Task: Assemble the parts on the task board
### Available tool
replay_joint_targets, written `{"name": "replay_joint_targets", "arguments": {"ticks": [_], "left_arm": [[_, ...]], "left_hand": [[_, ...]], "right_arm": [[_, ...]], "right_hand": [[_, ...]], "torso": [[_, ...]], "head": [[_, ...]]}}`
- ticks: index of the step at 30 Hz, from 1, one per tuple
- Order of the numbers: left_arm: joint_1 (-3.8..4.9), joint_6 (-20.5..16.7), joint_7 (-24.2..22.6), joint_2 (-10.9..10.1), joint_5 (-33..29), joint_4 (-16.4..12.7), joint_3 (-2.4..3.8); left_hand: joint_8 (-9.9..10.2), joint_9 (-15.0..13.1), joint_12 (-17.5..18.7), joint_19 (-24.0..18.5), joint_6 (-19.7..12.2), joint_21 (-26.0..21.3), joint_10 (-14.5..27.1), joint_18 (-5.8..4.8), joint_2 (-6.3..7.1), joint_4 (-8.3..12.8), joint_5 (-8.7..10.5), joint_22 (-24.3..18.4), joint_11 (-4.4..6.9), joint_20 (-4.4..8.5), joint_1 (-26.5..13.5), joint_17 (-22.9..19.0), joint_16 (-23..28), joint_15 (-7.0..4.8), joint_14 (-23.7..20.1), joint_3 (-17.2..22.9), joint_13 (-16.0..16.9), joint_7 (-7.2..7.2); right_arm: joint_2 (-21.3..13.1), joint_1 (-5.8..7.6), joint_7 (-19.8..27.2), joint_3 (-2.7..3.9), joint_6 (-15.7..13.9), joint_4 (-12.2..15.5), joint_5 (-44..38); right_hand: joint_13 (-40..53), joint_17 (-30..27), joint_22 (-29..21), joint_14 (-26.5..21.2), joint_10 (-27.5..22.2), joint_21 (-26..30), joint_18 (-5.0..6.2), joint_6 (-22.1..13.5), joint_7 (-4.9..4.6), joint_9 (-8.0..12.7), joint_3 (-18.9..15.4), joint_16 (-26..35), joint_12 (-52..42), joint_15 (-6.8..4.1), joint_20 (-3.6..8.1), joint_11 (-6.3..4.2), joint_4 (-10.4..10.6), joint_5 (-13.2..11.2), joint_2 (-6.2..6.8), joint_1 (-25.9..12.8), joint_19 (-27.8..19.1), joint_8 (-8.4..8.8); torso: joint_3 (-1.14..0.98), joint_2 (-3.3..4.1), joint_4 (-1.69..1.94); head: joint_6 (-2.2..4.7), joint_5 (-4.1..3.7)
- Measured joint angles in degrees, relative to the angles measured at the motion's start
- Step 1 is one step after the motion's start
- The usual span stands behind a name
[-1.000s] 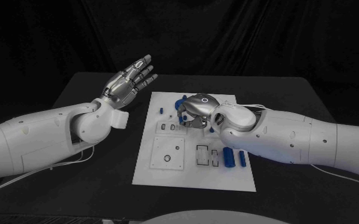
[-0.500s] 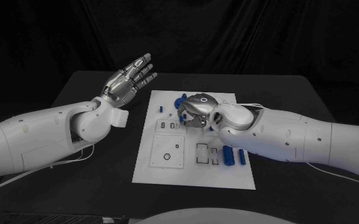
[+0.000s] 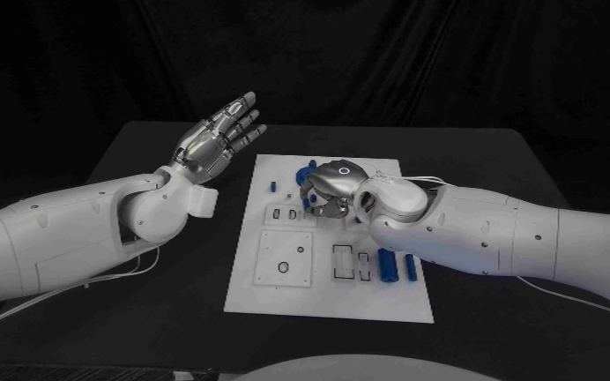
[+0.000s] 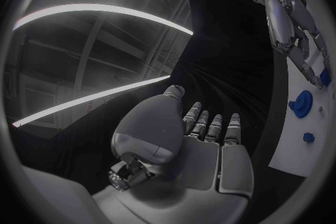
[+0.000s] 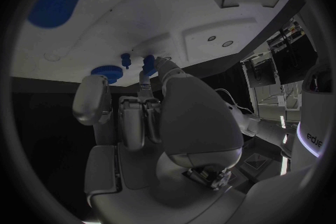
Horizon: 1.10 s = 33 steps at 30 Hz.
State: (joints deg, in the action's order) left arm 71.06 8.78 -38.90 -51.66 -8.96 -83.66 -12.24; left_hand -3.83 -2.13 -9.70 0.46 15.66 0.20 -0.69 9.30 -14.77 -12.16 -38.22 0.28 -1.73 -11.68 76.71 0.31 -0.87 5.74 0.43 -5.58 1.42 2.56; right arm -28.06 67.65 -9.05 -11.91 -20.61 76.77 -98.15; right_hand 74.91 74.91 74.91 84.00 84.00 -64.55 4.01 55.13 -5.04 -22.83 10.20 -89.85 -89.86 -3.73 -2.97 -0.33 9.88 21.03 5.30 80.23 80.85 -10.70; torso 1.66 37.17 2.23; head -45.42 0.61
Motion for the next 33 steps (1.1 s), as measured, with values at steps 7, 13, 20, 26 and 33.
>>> {"name": "replay_joint_targets", "arguments": {"ticks": [7, 13, 20, 26, 33], "left_arm": [[-0.01, 0.0, 0.0, 0.0, 0.0, 0.1, 0.0], [-0.03, 0.0, 0.0, 0.0, 0.0, 0.1, 0.0], [-0.03, 0.1, 0.0, 0.1, 0.0, 0.1, 0.0], [-0.04, 0.1, 0.0, 0.1, 0.0, 0.1, 0.0], [-0.04, 0.1, 0.0, 0.1, 0.0, 0.1, 0.0]], "left_hand": [[0.0, 0.0, 0.0, 0.0, 0.0, 0.0, 0.0, 0.0, 0.0, 0.0, 0.0, 0.0, 0.0, 0.0, 0.0, 0.0, 0.0, 0.0, 0.0, 0.0, 0.0, 0.0], [0.0, 0.0, 0.0, 0.0, 0.0, 0.0, 0.0, 0.0, 0.0, 0.0, 0.0, 0.0, 0.0, 0.0, 0.0, 0.0, 0.0, 0.0, 0.0, 0.0, 0.0, 0.0], [0.0, 0.0, 0.0, 0.0, 0.0, 0.0, 0.0, 0.0, 0.0, 0.0, 0.0, 0.0, 0.0, 0.0, 0.0, 0.0, 0.0, 0.0, 0.0, 0.0, 0.0, 0.0], [0.0, 0.0, 0.0, 0.0, 0.0, 0.0, 0.0, 0.0, 0.0, 0.0, 0.0, 0.0, 0.0, 0.0, 0.0, 0.0, 0.0, 0.0, 0.0, 0.0, 0.0, 0.0], [0.0, 0.0, 0.0, 0.0, 0.0, 0.0, 0.0, 0.0, 0.0, 0.0, 0.0, 0.0, 0.0, 0.0, 0.0, 0.0, 0.0, 0.0, 0.0, 0.0, 0.0, 0.0]], "right_arm": [[0.1, 0.0, 0.0, 0.01, 0.4, -0.2, 0.0], [0.2, -0.04, 0.1, -0.02, 0.8, -0.4, 0.0], [0.2, -0.05, 0.2, -0.02, 1.1, -0.6, 0.0], [0.2, -0.06, 0.3, -0.02, 1.4, -0.6, 0.0], [0.3, -0.06, 0.4, -0.02, 1.5, -0.6, 0.0]], "right_hand": [[0.0, 0.0, 0.0, 0.0, 0.0, 0.4, 0.0, -2.1, -0.33, 0.4, -0.2, 0.0, 0.0, 0.0, 0.0, 0.07, -0.2, -3.1, -0.49, -0.5, 0.0, 1.45], [0.0, 0.0, 0.0, 0.0, 0.0, 0.4, 0.0, -2.3, -0.52, 0.9, -0.2, 0.0, 0.0, 0.0, -0.2, 0.42, -0.2, -4.1, -0.18, -0.8, -0.2, 1.71], [0.0, 0.0, 0.0, -0.1, 0.0, 0.7, 0.0, -2.7, -0.52, 1.1, -0.4, 0.0, 0.0, 0.36, -0.2, 0.42, -0.4, -4.6, -0.18, -0.8, -0.2, 2.37], [0.0, 0.0, 0.0, -0.1, 0.0, 0.7, 0.0, -3.4, -0.52, 1.7, -0.5, 0.0, 0.0, 0.36, -0.2, 0.42, -0.6, -5.8, -0.04, -1.4, -0.2, 3.05], [0.0, 0.0, 0.0, -0.1, 0.0, 0.9, 0.0, -4.1, -0.59, 2.4, -0.7, 0.0, 0.0, 0.36, -0.2, 0.42, -0.7, -7.4, 0.06, -1.6, -0.2, 3.88]], "torso": [[0.0, -0.02, 0.01], [0.0, -0.01, 0.01], [0.0, -0.01, 0.01], [0.0, -0.01, 0.01], [0.0, -0.01, 0.01]], "head": [[-0.34, -0.01], [-0.58, -0.06], [-0.69, -0.08], [-0.69, -0.03], [-0.7, -0.03]]}}
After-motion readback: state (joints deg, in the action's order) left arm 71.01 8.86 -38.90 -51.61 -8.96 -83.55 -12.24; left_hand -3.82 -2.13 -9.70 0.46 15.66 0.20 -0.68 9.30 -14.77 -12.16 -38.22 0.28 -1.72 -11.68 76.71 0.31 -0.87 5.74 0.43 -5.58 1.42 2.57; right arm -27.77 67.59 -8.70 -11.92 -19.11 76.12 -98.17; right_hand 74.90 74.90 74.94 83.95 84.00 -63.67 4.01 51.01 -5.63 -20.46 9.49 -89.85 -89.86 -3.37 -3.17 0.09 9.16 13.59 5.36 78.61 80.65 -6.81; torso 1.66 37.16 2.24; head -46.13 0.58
